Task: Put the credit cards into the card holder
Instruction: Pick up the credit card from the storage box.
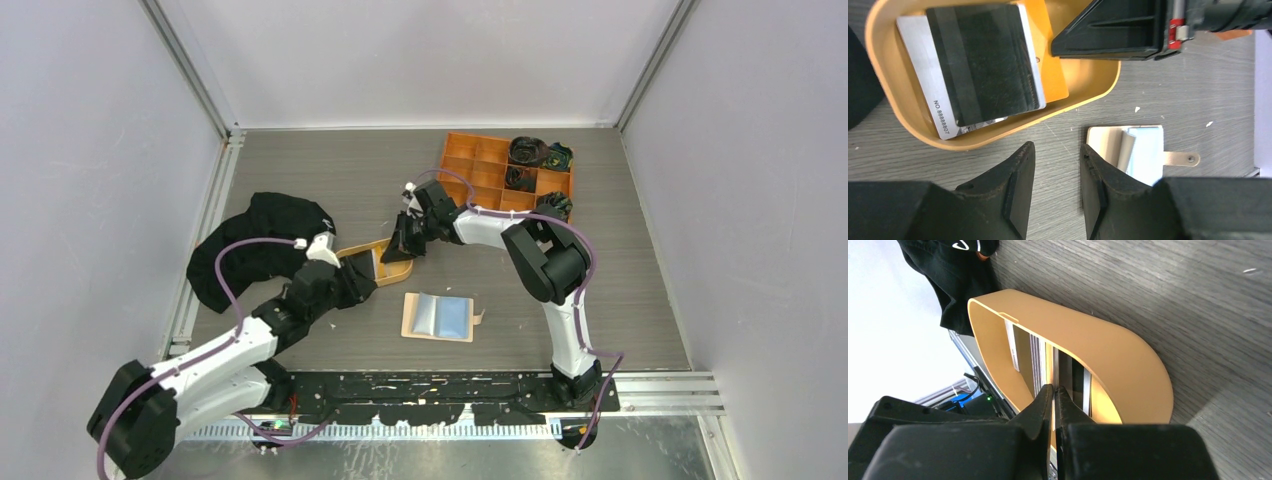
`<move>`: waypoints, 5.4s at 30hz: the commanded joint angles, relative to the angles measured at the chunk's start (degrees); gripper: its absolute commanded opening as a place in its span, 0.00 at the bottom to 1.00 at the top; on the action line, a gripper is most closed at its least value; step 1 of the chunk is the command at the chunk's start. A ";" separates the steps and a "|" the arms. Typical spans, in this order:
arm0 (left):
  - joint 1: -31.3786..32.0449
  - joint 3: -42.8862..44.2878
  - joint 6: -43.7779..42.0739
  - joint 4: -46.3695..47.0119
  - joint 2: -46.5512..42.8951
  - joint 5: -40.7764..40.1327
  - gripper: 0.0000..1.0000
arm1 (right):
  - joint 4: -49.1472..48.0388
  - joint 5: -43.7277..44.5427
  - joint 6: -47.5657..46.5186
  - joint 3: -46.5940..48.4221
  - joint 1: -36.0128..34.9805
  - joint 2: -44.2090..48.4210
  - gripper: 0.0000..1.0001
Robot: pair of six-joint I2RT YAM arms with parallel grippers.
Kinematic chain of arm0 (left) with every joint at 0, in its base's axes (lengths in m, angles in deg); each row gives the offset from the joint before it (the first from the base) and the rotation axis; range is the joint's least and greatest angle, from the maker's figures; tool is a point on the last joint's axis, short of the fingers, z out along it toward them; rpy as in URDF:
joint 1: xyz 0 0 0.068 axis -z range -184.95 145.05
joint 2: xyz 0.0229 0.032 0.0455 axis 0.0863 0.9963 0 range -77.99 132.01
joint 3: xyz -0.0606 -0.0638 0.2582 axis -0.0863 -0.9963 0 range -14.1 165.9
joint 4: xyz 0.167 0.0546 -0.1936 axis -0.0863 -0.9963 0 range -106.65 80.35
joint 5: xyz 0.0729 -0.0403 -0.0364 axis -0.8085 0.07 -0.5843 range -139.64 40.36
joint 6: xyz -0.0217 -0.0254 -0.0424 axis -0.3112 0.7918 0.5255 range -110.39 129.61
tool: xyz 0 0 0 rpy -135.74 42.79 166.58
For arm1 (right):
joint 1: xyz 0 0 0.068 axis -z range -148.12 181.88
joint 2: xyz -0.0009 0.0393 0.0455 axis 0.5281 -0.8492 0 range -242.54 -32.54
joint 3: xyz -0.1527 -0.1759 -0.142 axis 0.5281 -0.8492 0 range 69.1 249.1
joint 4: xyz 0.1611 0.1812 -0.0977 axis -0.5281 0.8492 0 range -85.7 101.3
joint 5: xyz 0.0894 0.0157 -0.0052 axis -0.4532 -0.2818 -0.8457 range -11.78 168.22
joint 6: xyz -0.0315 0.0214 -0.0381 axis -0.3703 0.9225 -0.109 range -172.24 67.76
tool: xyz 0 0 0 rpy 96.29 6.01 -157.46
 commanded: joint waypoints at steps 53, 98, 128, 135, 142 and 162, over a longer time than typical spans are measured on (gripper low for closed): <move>-11.37 7.23 -9.69 -5.18 -0.83 -0.24 0.37 | 10.85 1.84 -14.15 8.50 -1.23 2.18 0.02; -12.96 5.21 -13.15 -8.24 3.24 -2.73 0.31 | 12.50 0.31 -10.30 16.13 -4.56 -4.24 0.13; -13.03 5.37 -12.36 -4.68 5.03 0.68 0.30 | 0.09 -11.61 -1.46 14.19 -4.92 -5.56 0.23; -13.04 5.91 -12.62 -4.65 5.50 0.68 0.30 | 17.43 -0.94 -16.48 20.12 -4.96 -3.13 0.33; -13.13 6.07 -12.89 -4.01 6.09 0.89 0.30 | 26.03 5.97 -27.13 24.16 -4.99 -2.41 0.55; -13.29 6.68 -12.30 -1.52 8.50 3.36 0.30 | 24.75 -2.54 -24.79 26.70 -5.46 -10.65 0.60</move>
